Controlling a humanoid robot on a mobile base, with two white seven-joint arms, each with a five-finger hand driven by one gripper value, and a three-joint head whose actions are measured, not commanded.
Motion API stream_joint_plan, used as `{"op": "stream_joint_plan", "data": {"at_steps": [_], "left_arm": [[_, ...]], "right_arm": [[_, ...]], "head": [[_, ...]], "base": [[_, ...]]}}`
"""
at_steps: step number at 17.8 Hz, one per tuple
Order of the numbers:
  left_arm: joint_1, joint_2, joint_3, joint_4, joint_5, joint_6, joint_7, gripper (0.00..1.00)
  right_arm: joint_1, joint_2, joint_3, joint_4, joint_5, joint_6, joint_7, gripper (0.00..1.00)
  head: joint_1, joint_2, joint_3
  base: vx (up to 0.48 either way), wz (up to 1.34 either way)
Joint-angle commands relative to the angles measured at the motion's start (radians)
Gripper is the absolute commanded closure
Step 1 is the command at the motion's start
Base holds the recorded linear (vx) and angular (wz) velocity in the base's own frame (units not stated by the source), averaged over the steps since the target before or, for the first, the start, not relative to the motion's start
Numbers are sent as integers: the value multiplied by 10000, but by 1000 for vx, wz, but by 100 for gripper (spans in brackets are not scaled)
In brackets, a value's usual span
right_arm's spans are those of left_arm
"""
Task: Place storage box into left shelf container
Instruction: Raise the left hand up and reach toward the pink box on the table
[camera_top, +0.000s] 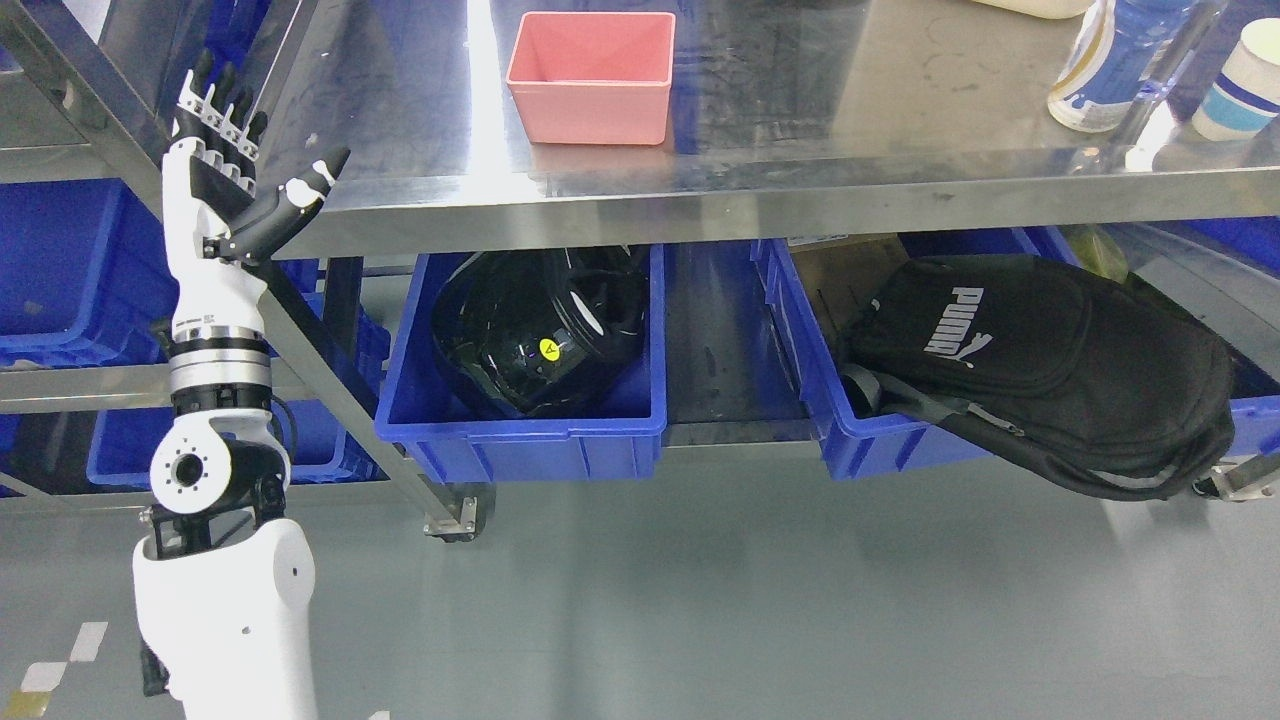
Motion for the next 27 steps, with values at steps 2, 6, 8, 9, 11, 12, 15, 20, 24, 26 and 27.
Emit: {"op": "stream_joint_plan", "data": {"at_steps": [2,6,8,9,11,12,15,20,24,26,27], "left_arm": [[27,175,95,-8,-5,-57,14,0],[-202,175,64,7,11,-180,-1,0],[-645,175,3,98,-4,-211,-1,0],[-860,175,-28,205,-5,-165,-1,0],[-1473,519,-515,252,-20,-104,-16,0],[-1871,825,-1126,267,-81,-88,-16,0],[-2839,1181,-2266,482,-234,156,-809,0],[-4203,1992,-2360,1218,-848,203,-5041,0],[-4330,2531,-2726,1157,-848,203,-6575,0],[-4345,2866,-3612,1324,-1167,203,-8032,2],[-4421,3036,-3906,1690,-1717,203,-8176,2]], "right_arm": [[-183,-175,0,-174,0,17,3,1],[-183,-175,0,-174,0,17,3,1],[-183,-175,0,-174,0,17,3,1],[-183,-175,0,-174,0,17,3,1],[-183,-175,0,-174,0,17,3,1],[-183,-175,0,-174,0,17,3,1],[-183,-175,0,-174,0,17,3,1],[-183,-175,0,-174,0,17,3,1],[-183,-175,0,-174,0,17,3,1],[-183,-175,0,-174,0,17,3,1],[-183,-175,0,-174,0,17,3,1]], "head": [[0,0,0],[0,0,0],[0,0,0],[0,0,0],[0,1,0],[0,2,0],[0,2,0],[0,2,0],[0,2,0],[0,2,0],[0,1,0]], "base": [[17,41],[34,75],[59,148],[64,172],[103,114],[121,79],[111,-11],[95,-87],[65,-87],[41,-78],[35,-66]]}}
